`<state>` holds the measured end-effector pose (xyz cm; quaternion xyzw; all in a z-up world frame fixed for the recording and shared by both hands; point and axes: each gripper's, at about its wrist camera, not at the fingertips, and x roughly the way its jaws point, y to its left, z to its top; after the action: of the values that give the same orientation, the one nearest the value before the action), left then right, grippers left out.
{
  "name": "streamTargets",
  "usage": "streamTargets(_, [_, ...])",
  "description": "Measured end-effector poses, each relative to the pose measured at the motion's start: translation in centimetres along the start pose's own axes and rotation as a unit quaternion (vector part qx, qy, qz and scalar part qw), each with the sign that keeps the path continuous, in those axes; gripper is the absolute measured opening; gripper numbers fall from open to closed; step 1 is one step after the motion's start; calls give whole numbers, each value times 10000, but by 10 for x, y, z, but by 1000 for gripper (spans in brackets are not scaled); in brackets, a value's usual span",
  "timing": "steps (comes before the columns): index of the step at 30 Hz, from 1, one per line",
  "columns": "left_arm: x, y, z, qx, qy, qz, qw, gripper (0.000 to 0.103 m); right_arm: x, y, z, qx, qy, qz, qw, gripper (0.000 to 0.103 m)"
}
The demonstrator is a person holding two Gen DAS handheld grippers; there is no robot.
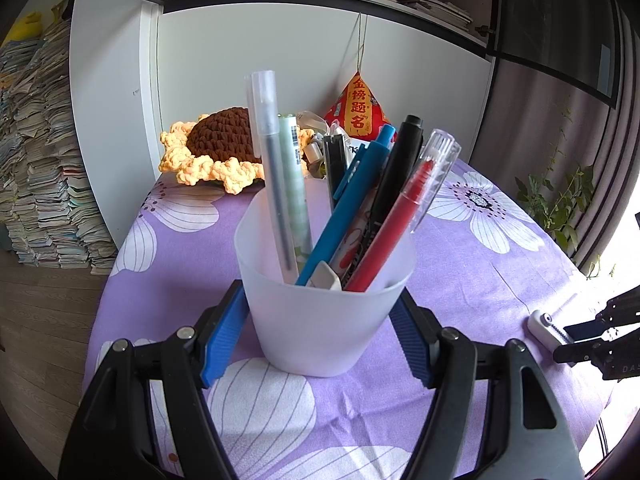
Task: Organize stationery
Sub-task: 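Lift the dispenser with the right gripper and carry it toward the cup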
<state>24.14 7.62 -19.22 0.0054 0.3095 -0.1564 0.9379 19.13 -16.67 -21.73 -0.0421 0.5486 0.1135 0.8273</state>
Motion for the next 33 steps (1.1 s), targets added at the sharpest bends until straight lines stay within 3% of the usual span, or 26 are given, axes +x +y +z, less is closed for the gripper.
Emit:
streamTargets(19, [0, -1, 0, 6, -10, 0, 10000, 70, 5, 1, -2, 172, -44, -249, 9995, 26])
streamTargets(28, [0, -1, 0, 6, -11, 0, 10000, 70, 9, -3, 11, 330, 163, -232, 9991, 26])
streamTargets(33, [0, -1, 0, 6, -11, 0, 10000, 70, 10, -3, 24, 356, 111, -257, 9990, 33])
